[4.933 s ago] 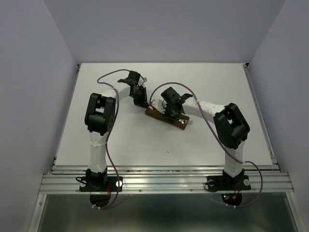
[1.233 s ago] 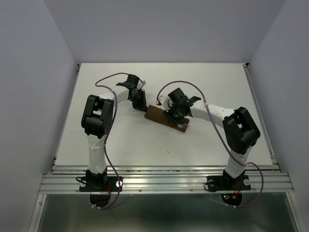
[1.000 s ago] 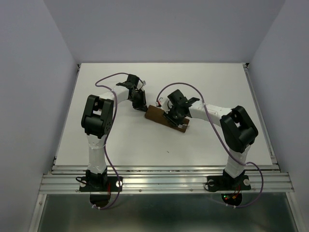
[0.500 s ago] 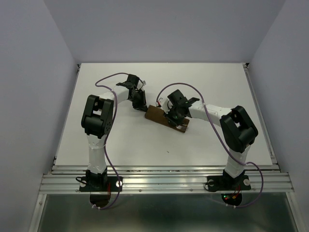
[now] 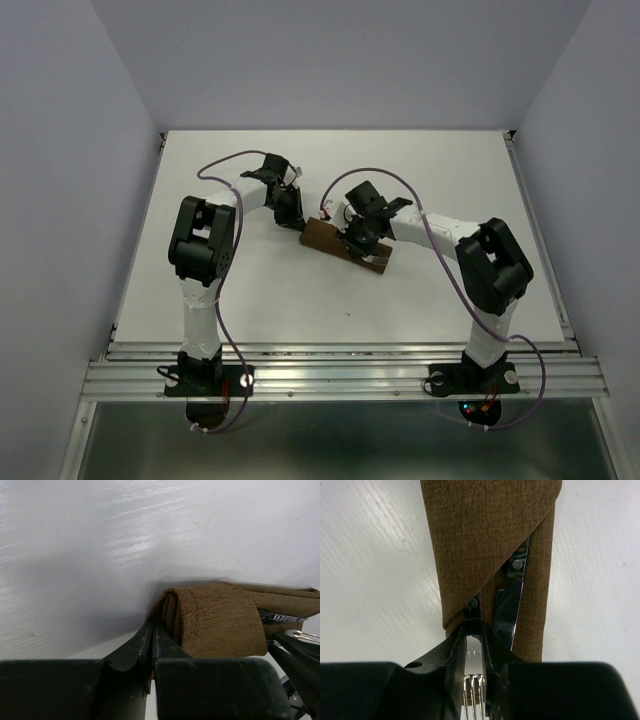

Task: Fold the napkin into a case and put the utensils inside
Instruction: Stuff the fork into the folded napkin.

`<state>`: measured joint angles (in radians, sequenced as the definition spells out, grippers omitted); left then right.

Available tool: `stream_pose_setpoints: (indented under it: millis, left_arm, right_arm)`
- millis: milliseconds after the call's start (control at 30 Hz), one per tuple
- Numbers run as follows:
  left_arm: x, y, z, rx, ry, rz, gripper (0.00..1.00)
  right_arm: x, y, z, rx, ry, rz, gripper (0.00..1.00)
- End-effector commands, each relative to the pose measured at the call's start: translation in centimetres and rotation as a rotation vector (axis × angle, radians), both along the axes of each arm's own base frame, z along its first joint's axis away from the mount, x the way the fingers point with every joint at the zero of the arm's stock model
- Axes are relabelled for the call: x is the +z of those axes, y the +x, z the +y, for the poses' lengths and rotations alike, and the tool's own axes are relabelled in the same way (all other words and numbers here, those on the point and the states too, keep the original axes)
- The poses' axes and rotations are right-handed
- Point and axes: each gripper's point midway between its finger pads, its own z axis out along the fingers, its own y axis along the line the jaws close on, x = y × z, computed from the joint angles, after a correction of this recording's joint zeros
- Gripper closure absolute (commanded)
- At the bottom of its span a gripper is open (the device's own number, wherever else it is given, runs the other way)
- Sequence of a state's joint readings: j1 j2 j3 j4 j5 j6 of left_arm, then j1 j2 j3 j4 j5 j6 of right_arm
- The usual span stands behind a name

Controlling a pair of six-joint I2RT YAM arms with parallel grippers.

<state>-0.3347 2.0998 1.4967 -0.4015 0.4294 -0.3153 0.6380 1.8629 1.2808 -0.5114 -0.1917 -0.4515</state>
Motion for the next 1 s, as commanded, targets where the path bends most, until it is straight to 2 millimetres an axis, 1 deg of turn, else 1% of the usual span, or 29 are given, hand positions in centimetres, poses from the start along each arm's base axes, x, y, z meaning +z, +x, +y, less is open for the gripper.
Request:
stream_pose_setpoints:
  millis: [0, 267, 433, 800, 867, 900, 967]
  left_arm:
    - [0.3, -0.7, 0.0, -0.021, 0.009, 0.008, 0.87]
    - [0.1, -1.0, -0.4, -0.035, 0.003, 0.014, 0.87]
    - [0.2, -1.0, -0.4, -0.037, 0.003, 0.013, 0.87]
    - [0.1, -1.0, -0.5, -0.040, 0.002, 0.013, 0.87]
    - [0.1, -1.1, -0.5, -0.039, 0.003, 0.016, 0.87]
    - [0.1, -1.0, -0.5, -0.040, 0.000, 0.014, 0.87]
    - [0.0, -1.1, -0.4, -0.040, 0.003, 0.017, 0.87]
  right_arm:
    - [1.4, 1.7, 1.7, 0.045, 0.041, -0.047, 0.82]
    - [1.2, 2.2, 2.5, 0.064, 0.040, -0.053, 0.82]
    - [0.8, 2.3, 2.4, 0.063, 0.030, -0.051, 0.82]
    - [0.7, 2.7, 2.6, 0.061, 0.030, -0.065, 0.80]
    - [0.7, 2.9, 2.6, 0.058, 0.029, -0.066, 0.77]
    - [0.7, 2.9, 2.6, 0.055, 0.028, -0.065, 0.72]
    - [0.8, 2.9, 2.6, 0.051, 0.031, -0.066, 0.69]
